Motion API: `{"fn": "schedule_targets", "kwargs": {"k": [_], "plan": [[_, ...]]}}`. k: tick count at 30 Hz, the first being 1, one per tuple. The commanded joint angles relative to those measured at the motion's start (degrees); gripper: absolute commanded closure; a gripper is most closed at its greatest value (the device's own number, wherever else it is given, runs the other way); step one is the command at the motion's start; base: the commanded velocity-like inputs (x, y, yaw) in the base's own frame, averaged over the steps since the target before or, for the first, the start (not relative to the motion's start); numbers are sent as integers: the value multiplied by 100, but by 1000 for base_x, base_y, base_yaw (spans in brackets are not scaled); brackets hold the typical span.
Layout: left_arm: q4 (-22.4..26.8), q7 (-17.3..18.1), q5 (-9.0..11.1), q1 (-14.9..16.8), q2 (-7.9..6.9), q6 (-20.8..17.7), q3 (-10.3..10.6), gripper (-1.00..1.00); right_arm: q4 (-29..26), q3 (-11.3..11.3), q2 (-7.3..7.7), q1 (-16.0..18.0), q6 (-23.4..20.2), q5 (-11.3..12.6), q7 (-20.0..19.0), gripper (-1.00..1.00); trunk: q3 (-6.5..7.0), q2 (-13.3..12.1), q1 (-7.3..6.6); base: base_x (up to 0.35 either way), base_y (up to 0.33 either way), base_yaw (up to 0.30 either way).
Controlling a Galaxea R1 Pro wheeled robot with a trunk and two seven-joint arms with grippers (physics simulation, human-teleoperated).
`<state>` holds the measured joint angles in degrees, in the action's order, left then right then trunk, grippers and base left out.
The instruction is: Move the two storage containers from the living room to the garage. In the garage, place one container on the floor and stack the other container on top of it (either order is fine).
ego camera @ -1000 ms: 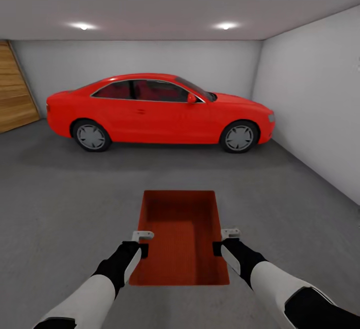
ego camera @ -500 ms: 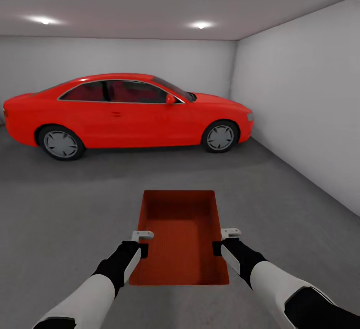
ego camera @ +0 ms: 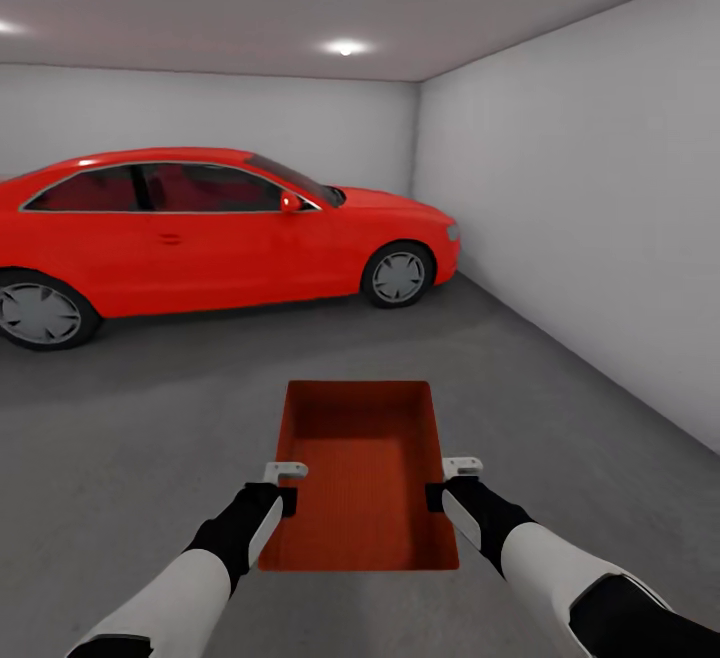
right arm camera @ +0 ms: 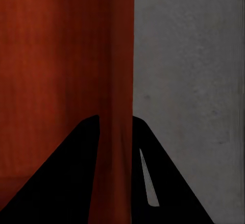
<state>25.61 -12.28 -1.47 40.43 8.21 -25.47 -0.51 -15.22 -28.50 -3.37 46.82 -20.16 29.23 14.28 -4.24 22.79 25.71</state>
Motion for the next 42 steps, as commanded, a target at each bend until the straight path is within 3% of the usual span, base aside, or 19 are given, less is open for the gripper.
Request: {"fn": "schedule_targets", "kwargs": {"k": [1, 42], "plan": [[-258, -47, -108, 0, -65, -345, 70, 100, -34, -226, 3, 11, -2, 126, 40, 100, -12, 13, 7, 321, 0, -288], [-258, -47, -108, 0, -65, -336, 76, 100, -34, -226, 3, 12, -4, 126, 40, 100, -12, 13, 7, 321, 0, -288]]}}
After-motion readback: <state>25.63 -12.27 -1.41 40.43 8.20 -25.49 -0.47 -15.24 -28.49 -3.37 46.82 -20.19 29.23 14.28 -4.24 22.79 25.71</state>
